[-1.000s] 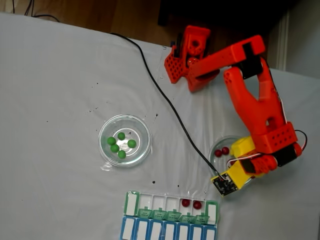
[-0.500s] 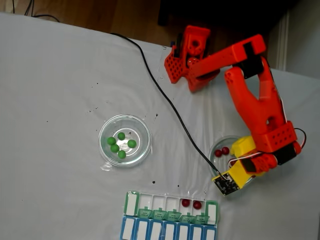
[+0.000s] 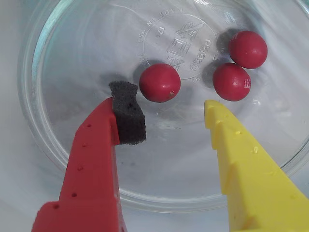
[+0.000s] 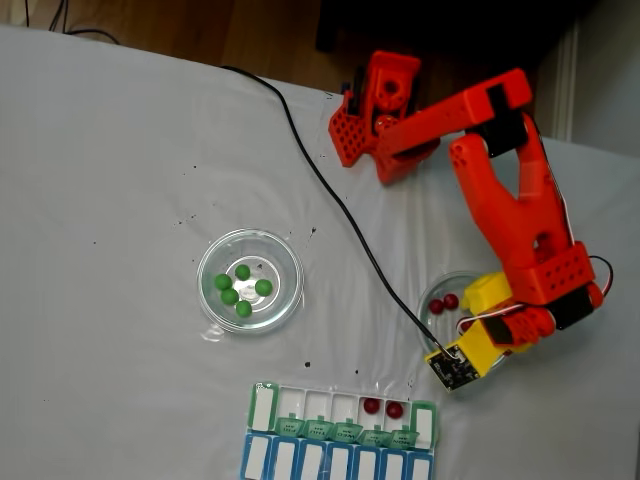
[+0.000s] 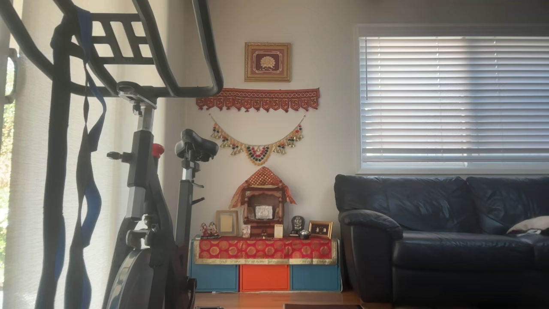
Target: Sort medicines into box.
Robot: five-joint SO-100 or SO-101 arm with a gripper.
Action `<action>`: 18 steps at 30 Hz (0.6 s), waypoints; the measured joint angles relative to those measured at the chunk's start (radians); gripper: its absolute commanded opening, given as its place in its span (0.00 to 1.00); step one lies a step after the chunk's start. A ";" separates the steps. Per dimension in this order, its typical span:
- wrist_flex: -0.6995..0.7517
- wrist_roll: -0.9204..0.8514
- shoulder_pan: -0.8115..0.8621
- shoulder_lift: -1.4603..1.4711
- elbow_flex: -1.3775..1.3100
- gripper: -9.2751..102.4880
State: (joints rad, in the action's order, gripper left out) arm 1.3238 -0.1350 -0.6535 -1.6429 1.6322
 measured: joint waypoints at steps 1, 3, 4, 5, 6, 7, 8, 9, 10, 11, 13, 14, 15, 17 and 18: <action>0.000 0.000 0.000 0.000 0.000 0.29; -0.005 0.000 0.000 0.000 0.000 0.29; -0.009 0.000 0.000 0.000 0.000 0.29; -0.009 0.000 0.000 0.000 0.000 0.29; -0.012 0.000 0.000 0.000 0.000 0.29; -0.012 -0.005 0.000 0.000 0.000 0.29; -0.012 -0.011 0.000 0.000 0.000 0.29; -0.012 -0.017 0.000 0.000 0.000 0.29; -0.011 -0.021 0.000 0.000 0.000 0.29; -0.009 -0.026 0.000 0.000 0.000 0.29; 0.000 -0.031 0.006 0.000 0.000 0.29; 0.002 -0.035 0.008 0.000 0.000 0.29; 0.002 -0.038 0.011 0.000 0.000 0.29; 0.002 -0.043 0.012 0.006 0.000 0.29; 0.002 -0.049 0.012 0.018 0.000 0.29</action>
State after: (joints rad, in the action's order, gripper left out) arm 1.3254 -0.1841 -0.6412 -1.6245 1.6322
